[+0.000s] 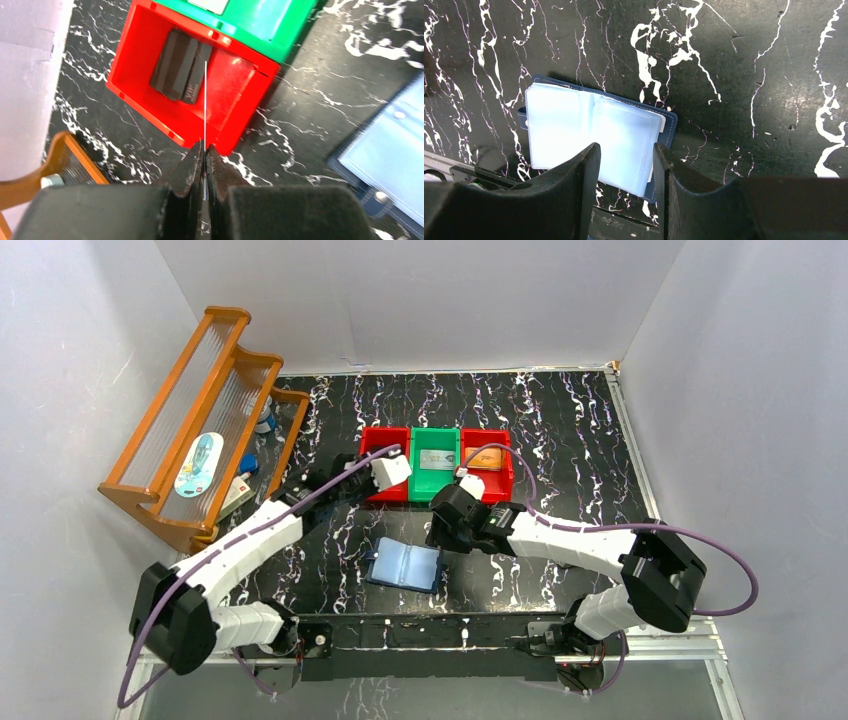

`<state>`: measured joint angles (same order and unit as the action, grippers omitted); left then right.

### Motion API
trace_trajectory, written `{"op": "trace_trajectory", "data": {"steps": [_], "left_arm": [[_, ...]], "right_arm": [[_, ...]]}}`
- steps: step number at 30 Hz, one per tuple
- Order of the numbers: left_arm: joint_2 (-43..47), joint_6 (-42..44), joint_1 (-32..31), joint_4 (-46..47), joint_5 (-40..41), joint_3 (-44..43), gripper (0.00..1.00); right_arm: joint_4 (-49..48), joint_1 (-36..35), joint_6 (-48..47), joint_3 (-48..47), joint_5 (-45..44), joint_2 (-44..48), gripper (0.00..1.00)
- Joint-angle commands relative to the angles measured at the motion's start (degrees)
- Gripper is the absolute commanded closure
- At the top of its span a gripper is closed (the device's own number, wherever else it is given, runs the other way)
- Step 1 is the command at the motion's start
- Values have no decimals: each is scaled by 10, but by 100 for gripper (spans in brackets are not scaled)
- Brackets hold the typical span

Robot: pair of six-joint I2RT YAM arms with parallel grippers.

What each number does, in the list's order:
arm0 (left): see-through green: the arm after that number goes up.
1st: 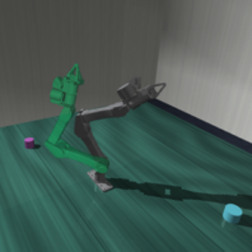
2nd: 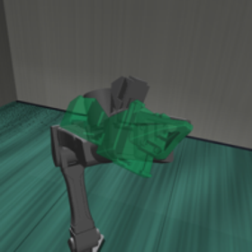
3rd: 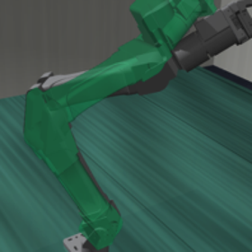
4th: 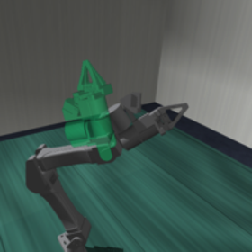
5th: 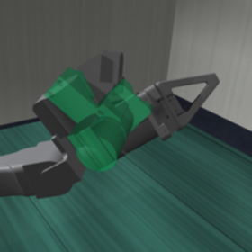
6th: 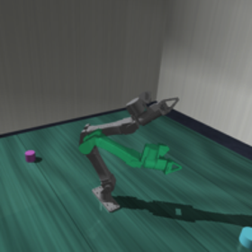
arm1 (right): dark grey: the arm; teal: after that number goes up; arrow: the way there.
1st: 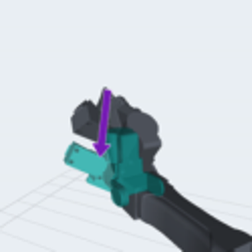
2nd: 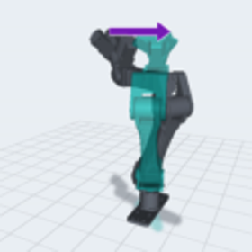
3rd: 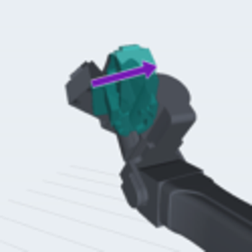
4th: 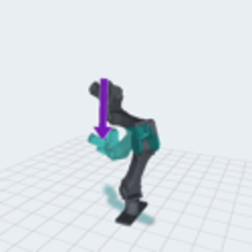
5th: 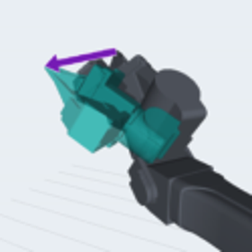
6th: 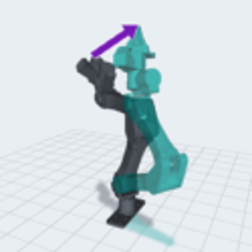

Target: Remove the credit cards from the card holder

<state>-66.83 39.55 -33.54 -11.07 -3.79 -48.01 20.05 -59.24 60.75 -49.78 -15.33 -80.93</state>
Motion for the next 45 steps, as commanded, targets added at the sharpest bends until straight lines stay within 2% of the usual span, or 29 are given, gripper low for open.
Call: {"op": "trace_trajectory", "data": {"steps": [1,10,19,31,34,38,40,45], "left_arm": [[-62,74,16,52,0,-58,100],[-194,140,57,81,-26,-122,100],[-264,156,73,135,-49,-153,100],[-352,147,74,179,-33,-191,100],[-363,147,75,209,-24,-181,89],[-360,143,75,229,-28,-160,85],[-349,135,75,232,-40,-146,78],[-315,119,75,225,-57,-125,69]], "right_arm": [[16,4,10,-3,-29,17,48],[20,5,39,27,-75,88,47],[-7,5,79,94,-106,178,45],[-1,6,98,112,-118,201,44],[0,6,96,109,-119,195,44],[8,7,93,104,-119,189,44],[4,6,95,108,-119,189,43],[-7,7,95,111,-114,184,41]]}}
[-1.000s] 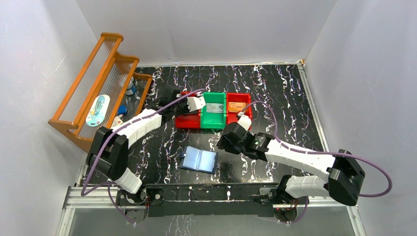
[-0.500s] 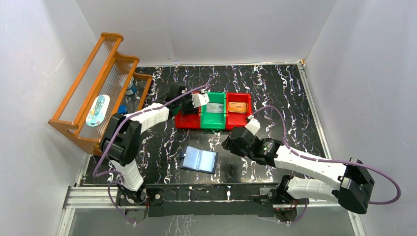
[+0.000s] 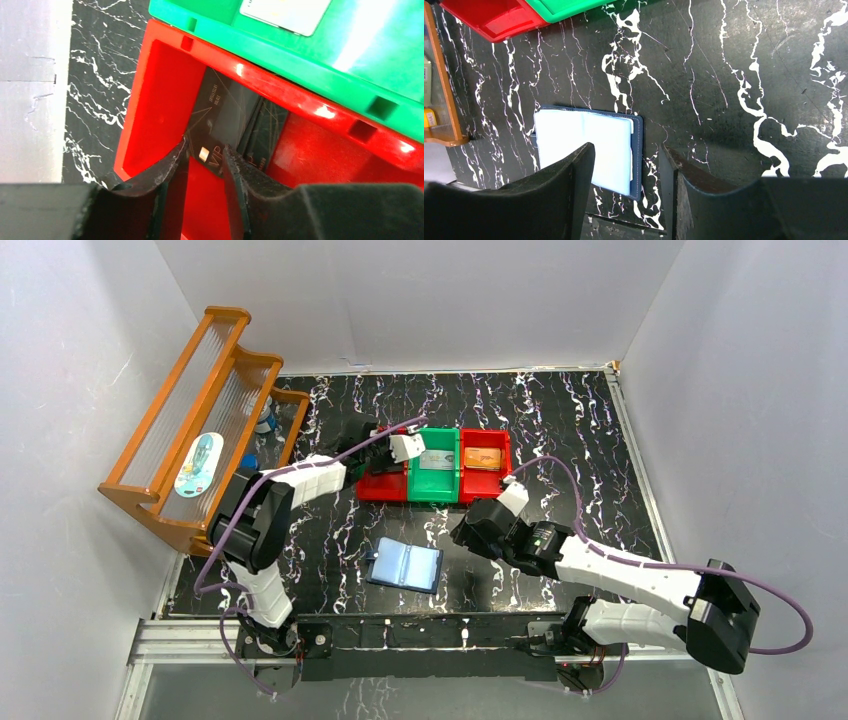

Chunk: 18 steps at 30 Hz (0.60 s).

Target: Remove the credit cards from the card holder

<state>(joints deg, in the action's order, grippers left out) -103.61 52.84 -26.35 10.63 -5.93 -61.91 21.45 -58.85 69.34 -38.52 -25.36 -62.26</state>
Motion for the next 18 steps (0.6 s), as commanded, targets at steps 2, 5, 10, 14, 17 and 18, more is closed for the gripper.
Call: {"op": "trace_trajectory", "data": {"steps": [2,5,10,14,17,18], "left_arm": [[61,-16,3,-2,-42,20,67],[64,-18,3,2,-37,30,66],[94,-66,3,7,-44,31,64],[163,-167,3,15,-90,55,56],[234,-262,3,5,-120,95,52],[257,-295,4,-2,-125,111,50]], "right_arm": [[-25,4,8,-1,-9,-8,41],[-31,5,6,-2,1,-15,41],[-56,7,-15,-5,32,-27,39],[-92,9,-34,-8,66,-44,39],[-117,10,-49,-13,103,-71,39],[-124,10,-52,-16,115,-81,39]]}}
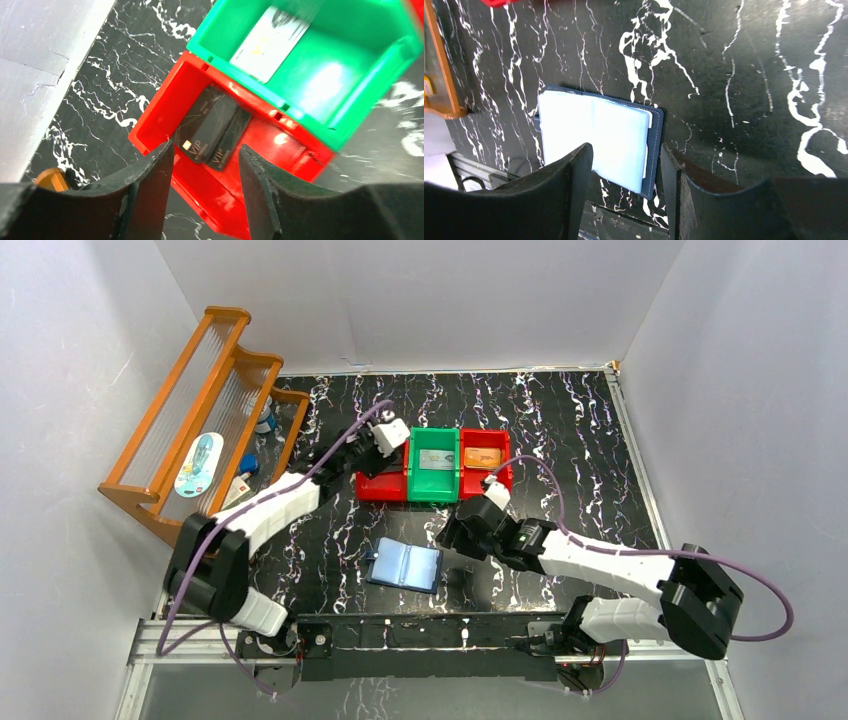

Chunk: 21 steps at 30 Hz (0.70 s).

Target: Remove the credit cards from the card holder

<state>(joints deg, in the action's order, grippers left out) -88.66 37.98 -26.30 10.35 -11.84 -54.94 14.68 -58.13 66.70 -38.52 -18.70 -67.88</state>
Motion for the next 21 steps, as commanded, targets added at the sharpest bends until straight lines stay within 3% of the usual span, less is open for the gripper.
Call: {"op": "trace_trajectory", "data": {"steps": [1,5,8,13,21], "left_arm": [[136,-175,3,-8,-65,56,48],[233,-307,7,-72,-32,104,43],[286,-397,10,-139,14,123,30],[327,-472,11,-226,-18,137,29],[312,-559,11,-292,-66,165,30]], "right_arm": [[-62,4,-29,-19,59,-34,39],[-69,6,-39,-36,101,-79,39],[-71,6,-43,-48,128,-109,39],[-74,8,-40,-58,158,-139,39],[-55,8,-14,-53,164,-155,42]]}}
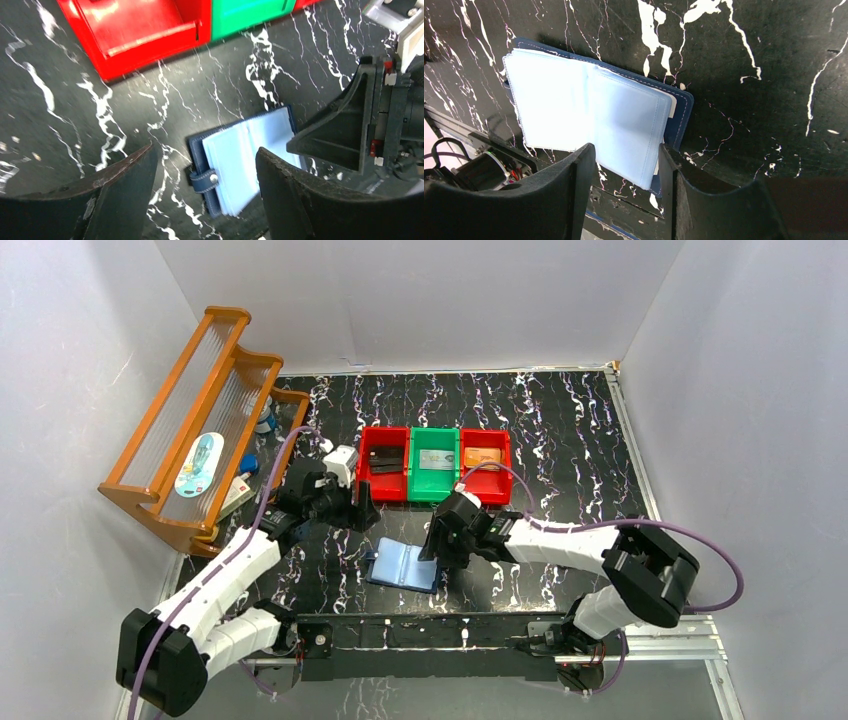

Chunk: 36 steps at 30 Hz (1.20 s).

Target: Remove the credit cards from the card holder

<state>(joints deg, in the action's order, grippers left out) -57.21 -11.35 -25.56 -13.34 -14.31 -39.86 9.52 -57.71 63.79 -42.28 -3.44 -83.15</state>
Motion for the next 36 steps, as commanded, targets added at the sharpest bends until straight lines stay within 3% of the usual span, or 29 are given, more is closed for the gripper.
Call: {"op": "trace_trajectory", "data": {"steps": [1,11,17,27,36], "left_arm": [[-3,-78,3,-55,-52,18,31],[-72,-121,3,-30,-121,43,31],[-139,-127,2,-48,-149,42,37],[-171,-138,0,-38,-180,63,68],[-175,-143,-3,-34,-177,66,80]], "right_arm": [[-8,4,16,-14,17,-4,42],[44,6,13,-51,12,-45,48],[12,8,6,-44,26,-43,51],[-112,21,0,-10,101,-31,60],[-128,23,-11,-13,117,-32,76]]}}
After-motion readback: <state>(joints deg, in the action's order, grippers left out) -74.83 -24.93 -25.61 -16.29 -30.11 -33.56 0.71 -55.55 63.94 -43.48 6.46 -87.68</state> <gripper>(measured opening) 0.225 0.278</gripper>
